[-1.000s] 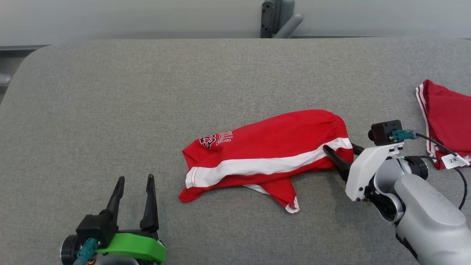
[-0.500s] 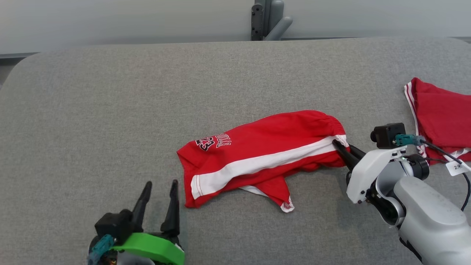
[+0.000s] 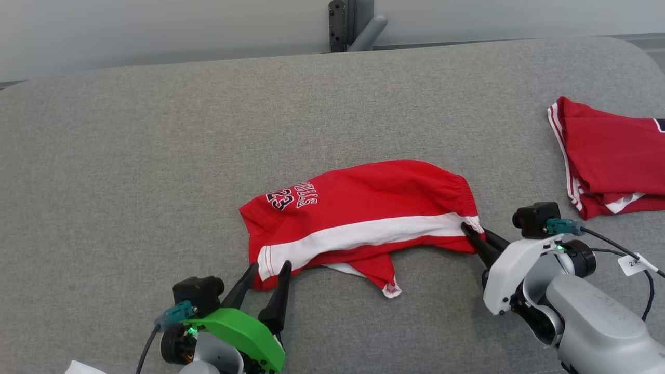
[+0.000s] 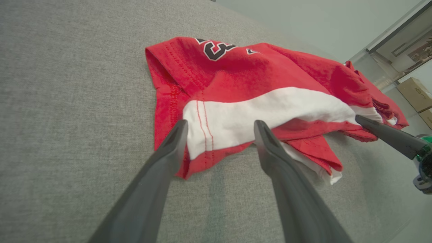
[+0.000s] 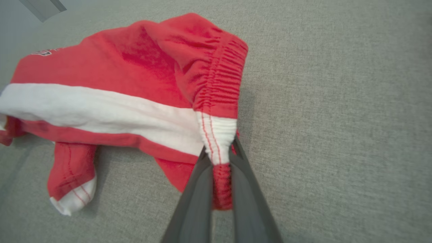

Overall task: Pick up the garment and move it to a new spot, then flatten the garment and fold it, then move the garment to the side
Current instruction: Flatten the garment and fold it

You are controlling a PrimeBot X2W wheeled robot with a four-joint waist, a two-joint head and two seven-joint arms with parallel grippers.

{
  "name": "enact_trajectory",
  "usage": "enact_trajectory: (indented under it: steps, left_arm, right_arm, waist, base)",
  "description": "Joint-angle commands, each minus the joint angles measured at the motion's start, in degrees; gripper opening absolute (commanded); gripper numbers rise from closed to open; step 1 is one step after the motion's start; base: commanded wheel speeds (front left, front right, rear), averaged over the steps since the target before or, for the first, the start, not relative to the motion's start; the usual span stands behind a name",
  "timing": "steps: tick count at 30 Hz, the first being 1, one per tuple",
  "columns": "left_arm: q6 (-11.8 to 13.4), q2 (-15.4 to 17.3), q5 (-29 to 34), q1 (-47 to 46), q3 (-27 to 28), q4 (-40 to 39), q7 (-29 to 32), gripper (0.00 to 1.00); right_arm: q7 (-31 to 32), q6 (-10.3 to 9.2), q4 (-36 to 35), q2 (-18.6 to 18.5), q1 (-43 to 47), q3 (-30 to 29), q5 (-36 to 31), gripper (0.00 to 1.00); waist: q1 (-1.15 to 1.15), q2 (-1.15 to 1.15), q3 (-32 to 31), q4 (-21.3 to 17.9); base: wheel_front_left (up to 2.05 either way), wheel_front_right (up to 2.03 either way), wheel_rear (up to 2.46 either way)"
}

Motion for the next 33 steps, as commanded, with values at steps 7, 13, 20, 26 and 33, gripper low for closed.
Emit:
enact_trajectory:
  steps: [7,13,20,26,33]
  left_arm:
    - [1.35,0.72,-1.05,-2.11,0.43,1.61,2.29,1.0]
    - [0.66,0.52,-2.5,-3.94,-0.33,3.17,3.51,0.85]
    - [0.7,0.34,-3.82,-5.81,-0.38,5.53,3.67,0.09]
    - [0.72,0.33,-3.8,-6.74,-0.13,5.66,1.19,0.0]
    - [0.6,0.51,-3.07,-7.19,0.6,3.19,-3.53,0.0]
  right_arm:
    - [-1.39,-0.07,1.34,0.59,-0.99,1.14,1.1,0.0]
    - [-2.3,-0.07,1.87,0.82,-1.73,1.98,1.86,0.0]
    - [-3.38,-0.07,2.37,1.0,-2.39,3.12,2.45,0.0]
    - [-4.98,-0.07,2.74,0.89,-2.9,3.6,2.85,0.0]
    - [-7.26,-0.07,0.75,0.54,-2.87,2.02,3.84,0.0]
  waist:
    - [0.0,0.15,0.15,-0.95]
    - [0.0,0.15,0.35,-1.21]
    - [0.0,0.15,0.47,-1.61]
    - [0.0,0.15,0.37,-1.77]
    - [0.0,0.15,-0.54,-1.69]
  base:
    - [0.0,0.0,0.0]
    - [0.0,0.0,0.0]
    - [0.0,0.0,0.0]
    - [0.0,0.0,0.0]
    - [0.0,0.0,0.0]
